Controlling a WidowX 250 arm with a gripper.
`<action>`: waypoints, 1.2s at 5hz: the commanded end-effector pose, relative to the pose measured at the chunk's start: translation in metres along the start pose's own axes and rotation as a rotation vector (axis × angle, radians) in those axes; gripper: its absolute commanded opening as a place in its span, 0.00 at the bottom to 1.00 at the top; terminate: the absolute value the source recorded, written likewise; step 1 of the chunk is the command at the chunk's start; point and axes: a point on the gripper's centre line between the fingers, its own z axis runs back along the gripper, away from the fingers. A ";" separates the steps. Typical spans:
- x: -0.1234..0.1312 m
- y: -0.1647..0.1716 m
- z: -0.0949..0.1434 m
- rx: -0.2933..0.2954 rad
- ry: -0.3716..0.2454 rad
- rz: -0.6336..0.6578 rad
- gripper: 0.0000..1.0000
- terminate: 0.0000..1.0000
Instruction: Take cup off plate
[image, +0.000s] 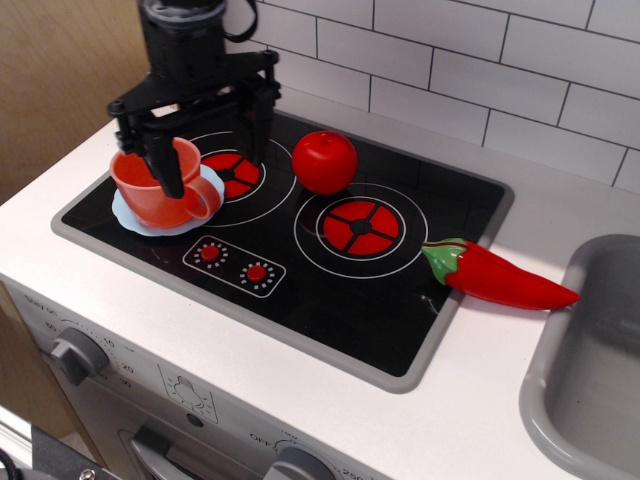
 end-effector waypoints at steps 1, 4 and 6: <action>0.005 0.003 0.005 -0.053 -0.023 0.119 1.00 0.00; 0.006 -0.002 -0.010 -0.013 -0.019 0.280 1.00 0.00; 0.004 -0.005 -0.015 -0.019 -0.043 0.303 1.00 0.00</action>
